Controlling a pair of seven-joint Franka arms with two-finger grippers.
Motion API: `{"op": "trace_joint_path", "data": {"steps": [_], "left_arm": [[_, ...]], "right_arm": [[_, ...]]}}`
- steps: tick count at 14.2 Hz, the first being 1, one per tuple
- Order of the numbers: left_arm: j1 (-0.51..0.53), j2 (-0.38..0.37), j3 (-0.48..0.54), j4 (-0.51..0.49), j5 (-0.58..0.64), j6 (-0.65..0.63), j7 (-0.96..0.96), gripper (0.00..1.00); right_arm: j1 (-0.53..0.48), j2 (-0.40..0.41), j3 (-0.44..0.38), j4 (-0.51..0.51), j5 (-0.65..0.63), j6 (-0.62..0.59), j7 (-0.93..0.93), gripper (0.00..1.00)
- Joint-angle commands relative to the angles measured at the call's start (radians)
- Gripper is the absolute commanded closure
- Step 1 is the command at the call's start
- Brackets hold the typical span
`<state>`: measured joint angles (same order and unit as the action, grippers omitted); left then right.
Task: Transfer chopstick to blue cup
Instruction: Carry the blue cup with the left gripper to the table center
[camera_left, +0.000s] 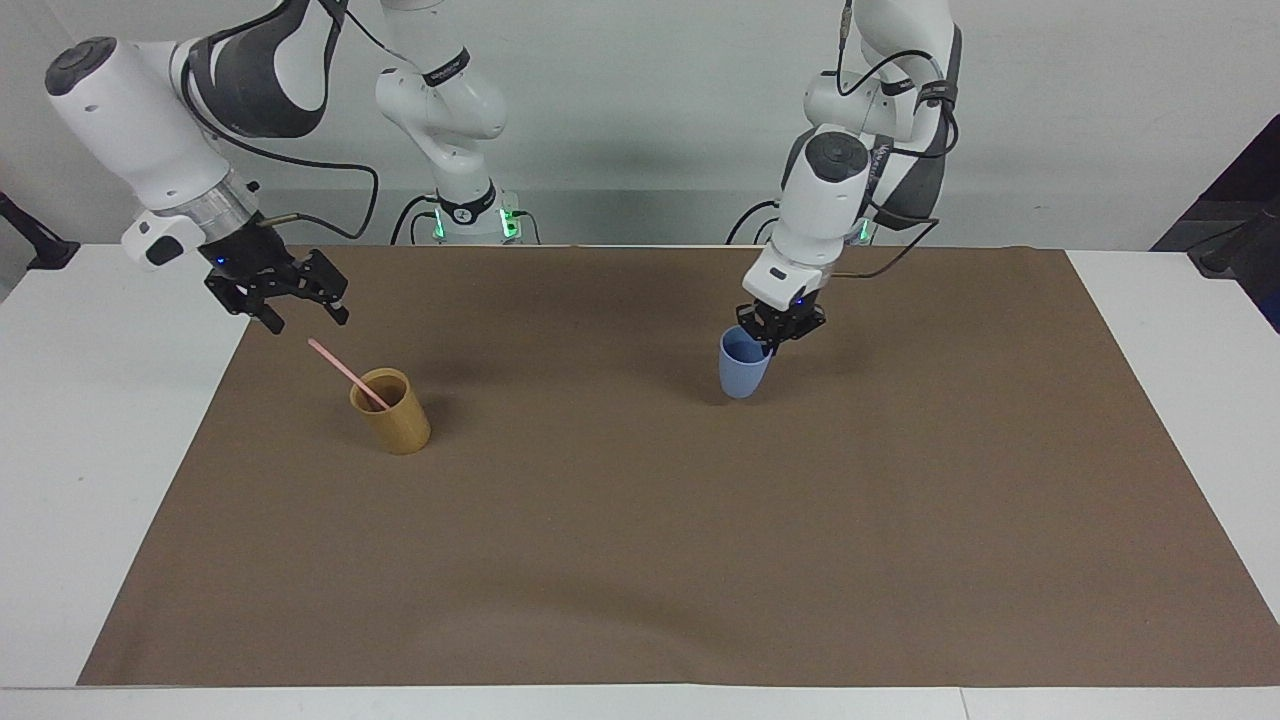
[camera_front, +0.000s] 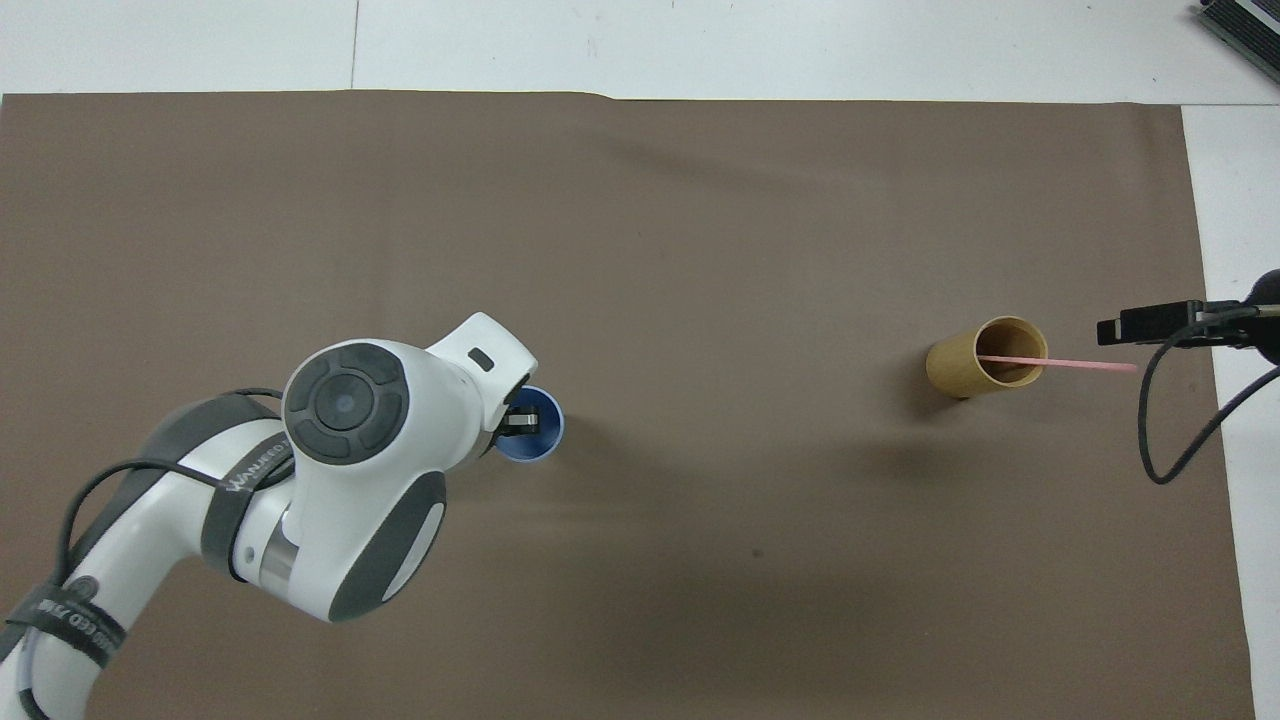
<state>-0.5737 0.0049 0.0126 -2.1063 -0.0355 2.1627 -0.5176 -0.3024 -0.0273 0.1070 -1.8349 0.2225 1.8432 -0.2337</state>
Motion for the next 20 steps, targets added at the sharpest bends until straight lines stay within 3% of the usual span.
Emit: {"op": "trace_joint_path", "data": {"steps": [1, 4, 10, 11, 13, 14, 16, 20], "left_arm": [[-0.032, 0.009, 0.023, 0.012, -0.014, 0.000, -0.016, 1.00], [-0.032, 0.061, 0.023, 0.006, -0.014, 0.012, -0.012, 1.00], [-0.034, 0.070, 0.021, 0.005, -0.017, 0.069, -0.010, 1.00], [-0.034, 0.072, 0.018, 0.006, -0.017, 0.072, -0.012, 0.93], [-0.035, 0.072, 0.021, 0.008, -0.044, 0.072, -0.013, 0.56], [-0.035, 0.072, 0.021, 0.008, -0.055, 0.072, -0.015, 0.29], [-0.037, 0.073, 0.021, 0.012, -0.057, 0.072, -0.018, 0.00], [-0.026, 0.058, 0.023, 0.061, -0.057, 0.034, -0.006, 0.00]], "right_arm": [[-0.014, -0.023, 0.003, -0.032, 0.032, 0.022, -0.015, 0.00], [-0.015, -0.028, 0.003, -0.058, 0.032, 0.025, -0.015, 0.00], [-0.015, -0.052, 0.000, -0.115, 0.026, 0.056, -0.015, 0.00], [-0.024, -0.059, 0.000, -0.136, 0.026, 0.068, -0.015, 0.00], [-0.050, -0.066, 0.000, -0.168, 0.026, 0.091, -0.019, 0.00], [-0.050, -0.066, 0.000, -0.172, 0.026, 0.091, -0.019, 0.00], [-0.049, -0.069, 0.000, -0.176, 0.026, 0.091, -0.016, 0.00], [-0.050, -0.068, 0.000, -0.193, 0.026, 0.093, -0.016, 0.00]]}}
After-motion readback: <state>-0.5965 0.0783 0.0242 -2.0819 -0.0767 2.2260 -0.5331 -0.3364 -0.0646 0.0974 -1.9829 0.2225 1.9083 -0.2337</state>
